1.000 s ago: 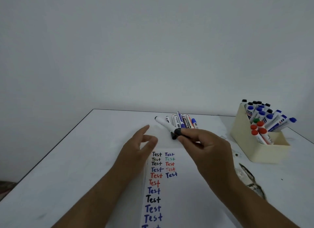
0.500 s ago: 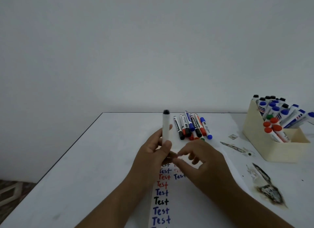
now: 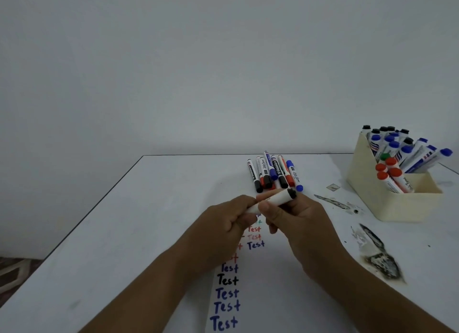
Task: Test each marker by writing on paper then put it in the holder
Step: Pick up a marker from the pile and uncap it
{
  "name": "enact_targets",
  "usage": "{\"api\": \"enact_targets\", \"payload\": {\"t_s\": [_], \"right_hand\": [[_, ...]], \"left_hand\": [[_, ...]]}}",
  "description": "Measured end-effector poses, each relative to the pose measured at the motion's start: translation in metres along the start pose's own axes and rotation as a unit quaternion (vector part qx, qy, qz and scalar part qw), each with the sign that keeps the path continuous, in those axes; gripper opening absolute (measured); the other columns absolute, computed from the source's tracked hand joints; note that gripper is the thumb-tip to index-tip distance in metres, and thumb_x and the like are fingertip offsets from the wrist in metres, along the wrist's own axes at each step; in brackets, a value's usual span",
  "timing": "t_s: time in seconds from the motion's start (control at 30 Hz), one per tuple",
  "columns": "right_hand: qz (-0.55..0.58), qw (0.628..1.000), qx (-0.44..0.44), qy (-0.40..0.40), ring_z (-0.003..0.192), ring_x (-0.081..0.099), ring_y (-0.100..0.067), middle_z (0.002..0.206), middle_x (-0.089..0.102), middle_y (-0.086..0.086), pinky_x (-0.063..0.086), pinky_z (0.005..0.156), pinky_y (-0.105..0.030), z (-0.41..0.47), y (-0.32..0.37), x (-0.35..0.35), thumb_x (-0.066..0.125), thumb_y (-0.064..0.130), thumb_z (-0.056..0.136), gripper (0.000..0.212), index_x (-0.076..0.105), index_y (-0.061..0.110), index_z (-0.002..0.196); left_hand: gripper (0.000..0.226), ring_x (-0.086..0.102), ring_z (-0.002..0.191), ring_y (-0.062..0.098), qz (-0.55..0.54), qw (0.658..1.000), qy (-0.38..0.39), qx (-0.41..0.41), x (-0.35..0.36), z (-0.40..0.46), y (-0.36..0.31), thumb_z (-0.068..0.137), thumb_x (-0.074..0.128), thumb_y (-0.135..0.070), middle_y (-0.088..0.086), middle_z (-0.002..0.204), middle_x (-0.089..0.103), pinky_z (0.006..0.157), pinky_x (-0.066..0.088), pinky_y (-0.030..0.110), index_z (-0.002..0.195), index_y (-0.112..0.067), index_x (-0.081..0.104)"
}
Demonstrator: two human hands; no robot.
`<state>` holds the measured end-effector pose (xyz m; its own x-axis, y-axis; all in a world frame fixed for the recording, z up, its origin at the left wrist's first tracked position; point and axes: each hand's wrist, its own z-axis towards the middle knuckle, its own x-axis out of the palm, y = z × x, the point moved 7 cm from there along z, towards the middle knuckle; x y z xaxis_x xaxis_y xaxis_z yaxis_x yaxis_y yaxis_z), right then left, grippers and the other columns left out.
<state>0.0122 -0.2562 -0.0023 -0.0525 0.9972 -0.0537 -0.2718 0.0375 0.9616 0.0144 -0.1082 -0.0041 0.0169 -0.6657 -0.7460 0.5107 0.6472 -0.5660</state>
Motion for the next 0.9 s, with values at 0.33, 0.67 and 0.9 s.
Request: {"api": "enact_targets", "payload": {"t_s": [0.33,0.67,0.9], "right_hand": [[0.015,0.999,0.012,-0.047,0.056,0.057,-0.006,0.061,0.065,0.002,0.046,0.057,-0.015,-0.002,0.0,-0.005,0.068,0.038,0.084,0.028,0.075,0.016,0.1],[0.073,0.994,0.031,-0.071,0.062,0.058,-0.015,0.067,0.062,-0.005,0.052,0.064,-0.031,-0.003,-0.004,-0.009,0.064,0.027,0.095,0.021,0.068,0.007,0.097],[0.04,0.991,0.127,0.018,0.069,0.073,-0.027,0.087,0.074,-0.016,0.061,0.066,-0.039,-0.003,-0.026,0.005,0.074,0.014,0.089,0.033,0.051,0.011,0.112]], "left_hand": [[0.029,0.054,0.061,0.006,-0.021,0.999,-0.024,0.036,-0.005,0.004,-0.009,0.102,0.042,-0.041,-0.018,0.067,0.055,0.058,0.039,0.012,0.118,-0.027,0.062],[0.055,0.067,0.093,0.007,-0.048,0.998,0.002,-0.04,-0.009,0.001,0.023,0.091,0.028,-0.079,-0.015,0.11,0.069,0.081,0.057,0.036,0.126,-0.046,0.056],[0.06,0.057,0.094,0.007,0.186,0.974,0.037,-0.128,-0.009,0.006,0.062,0.09,0.033,-0.077,-0.016,0.099,0.053,0.077,0.048,0.03,0.134,-0.042,0.054]]}}
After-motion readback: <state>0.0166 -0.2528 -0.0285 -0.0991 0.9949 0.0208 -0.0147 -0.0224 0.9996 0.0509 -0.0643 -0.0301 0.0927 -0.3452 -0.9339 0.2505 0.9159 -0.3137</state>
